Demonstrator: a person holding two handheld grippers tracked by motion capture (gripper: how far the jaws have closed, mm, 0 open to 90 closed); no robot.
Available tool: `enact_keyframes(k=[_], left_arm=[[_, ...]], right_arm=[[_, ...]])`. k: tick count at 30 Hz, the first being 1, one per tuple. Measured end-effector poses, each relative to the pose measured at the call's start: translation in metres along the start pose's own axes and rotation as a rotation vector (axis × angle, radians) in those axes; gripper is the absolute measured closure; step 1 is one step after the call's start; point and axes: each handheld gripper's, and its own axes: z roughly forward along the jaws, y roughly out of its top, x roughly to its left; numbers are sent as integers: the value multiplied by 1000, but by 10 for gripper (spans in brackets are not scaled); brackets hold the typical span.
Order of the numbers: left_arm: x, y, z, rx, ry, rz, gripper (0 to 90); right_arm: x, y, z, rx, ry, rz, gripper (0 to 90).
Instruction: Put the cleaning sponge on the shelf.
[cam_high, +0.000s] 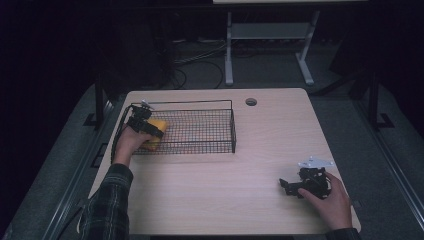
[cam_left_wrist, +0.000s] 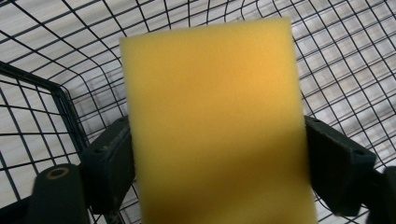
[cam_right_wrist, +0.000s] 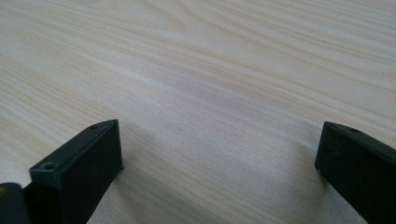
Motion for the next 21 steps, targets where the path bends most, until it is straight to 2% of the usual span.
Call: enact_keyframes(k=[3,9,21], left_arm=[[0,0,-1,-7,8,-4,136],[-1,1,-9,-20,10,-2,137],[-7,-4,-42,-84,0,12,143]], right_arm=[[0,0,0,0,0,0,0],[0,0,0,0,0,0,0],[0,0,0,0,0,-1,0]])
